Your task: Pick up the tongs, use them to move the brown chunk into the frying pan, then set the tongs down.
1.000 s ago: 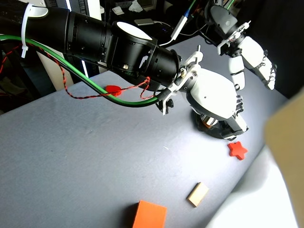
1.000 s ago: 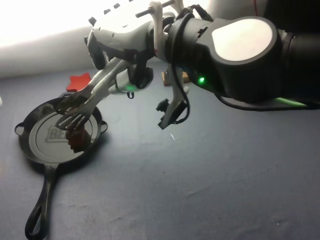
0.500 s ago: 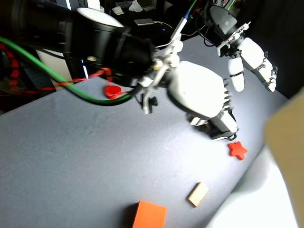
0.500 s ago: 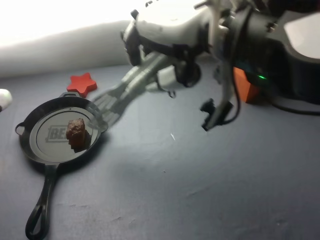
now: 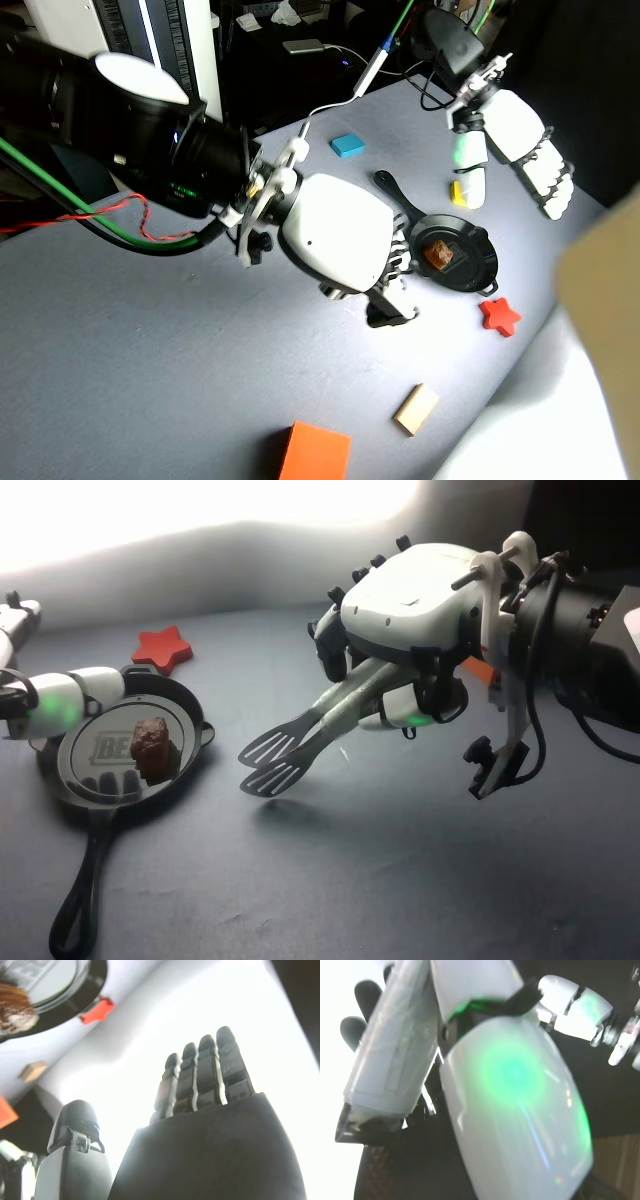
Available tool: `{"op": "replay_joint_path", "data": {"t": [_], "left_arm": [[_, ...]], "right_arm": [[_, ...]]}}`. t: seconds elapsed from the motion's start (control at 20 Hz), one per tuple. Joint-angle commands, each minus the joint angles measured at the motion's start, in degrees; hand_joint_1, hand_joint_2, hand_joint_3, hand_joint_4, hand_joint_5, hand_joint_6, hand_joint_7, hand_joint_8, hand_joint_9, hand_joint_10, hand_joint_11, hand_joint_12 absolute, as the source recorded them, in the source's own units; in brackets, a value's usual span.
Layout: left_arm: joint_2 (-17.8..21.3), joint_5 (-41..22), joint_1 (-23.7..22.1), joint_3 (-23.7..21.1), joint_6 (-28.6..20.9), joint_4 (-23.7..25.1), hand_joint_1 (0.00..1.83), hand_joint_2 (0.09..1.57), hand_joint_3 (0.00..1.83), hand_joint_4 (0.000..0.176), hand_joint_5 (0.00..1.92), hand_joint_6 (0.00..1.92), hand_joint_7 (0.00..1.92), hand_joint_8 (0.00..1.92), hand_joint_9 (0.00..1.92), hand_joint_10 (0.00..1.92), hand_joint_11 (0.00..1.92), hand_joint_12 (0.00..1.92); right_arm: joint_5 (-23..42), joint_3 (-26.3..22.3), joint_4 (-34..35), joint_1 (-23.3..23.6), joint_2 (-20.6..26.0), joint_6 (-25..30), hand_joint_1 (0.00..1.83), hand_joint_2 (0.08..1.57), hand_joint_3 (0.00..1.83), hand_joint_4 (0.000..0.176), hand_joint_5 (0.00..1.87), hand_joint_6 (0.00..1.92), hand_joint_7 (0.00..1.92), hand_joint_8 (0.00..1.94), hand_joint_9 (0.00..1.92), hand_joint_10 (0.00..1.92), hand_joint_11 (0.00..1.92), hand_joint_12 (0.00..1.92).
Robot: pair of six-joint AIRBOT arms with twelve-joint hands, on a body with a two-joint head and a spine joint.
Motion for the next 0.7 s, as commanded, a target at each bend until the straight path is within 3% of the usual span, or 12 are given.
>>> {"op": "replay_joint_path", "data": {"t": [0.0, 0.4, 0.45, 0.5, 0.65], "left_arm": [[0.33, -4.77, -0.62, -0.11, 0.03, 3.95, 0.0, 1.19, 0.0, 0.0, 0.05, 0.0, 0.07, 0.0, 0.07, 0.01, 0.0, 0.21], [0.32, -4.63, -1.04, -2.83, -0.14, 4.25, 0.0, 1.2, 0.0, 0.0, 0.04, 0.0, 0.06, 0.0, 0.06, 0.0, 0.0, 0.17], [0.32, -4.47, -1.08, -2.82, -0.16, 4.25, 0.0, 1.19, 0.0, 0.0, 0.05, 0.01, 0.07, 0.0, 0.07, 0.0, 0.0, 0.2], [0.32, -4.43, -1.09, -2.82, -0.3, 4.25, 0.0, 1.19, 0.0, 0.0, 0.05, 0.0, 0.07, 0.0, 0.07, 0.0, 0.0, 0.2], [0.32, -4.12, -1.1, -2.84, -0.46, 4.37, 0.0, 1.2, 0.0, 0.0, 0.06, 0.0, 0.08, 0.0, 0.08, 0.0, 0.0, 0.24]], "right_arm": [[-2.28, -0.07, -1.85, 0.24, 0.27, 0.28, 1.09, 1.23, 0.0, 0.0, 0.76, 1.31, 1.06, 0.05, 0.79, 0.56, 0.41, 1.42], [-1.73, -0.27, -1.84, -0.49, 1.46, 0.28, 1.09, 1.23, 0.0, 0.0, 0.75, 1.32, 1.03, 0.03, 0.75, 0.55, 0.35, 1.48], [-1.68, -0.38, -1.84, -0.57, 1.63, 0.24, 0.94, 1.19, 0.0, 0.0, 0.51, 0.9, 0.86, 0.01, 0.56, 0.58, 0.15, 1.55], [-1.62, -0.53, -1.83, -0.81, 1.91, 0.1, 0.8, 1.17, 0.0, 0.0, 0.38, 0.59, 0.71, 0.0, 0.36, 0.67, 0.0, 1.59], [-1.64, -0.74, -1.83, -1.6, 2.28, -0.09, 0.7, 1.16, 0.0, 0.0, 0.29, 0.51, 0.59, 0.0, 0.28, 0.61, 0.0, 1.44]]}}
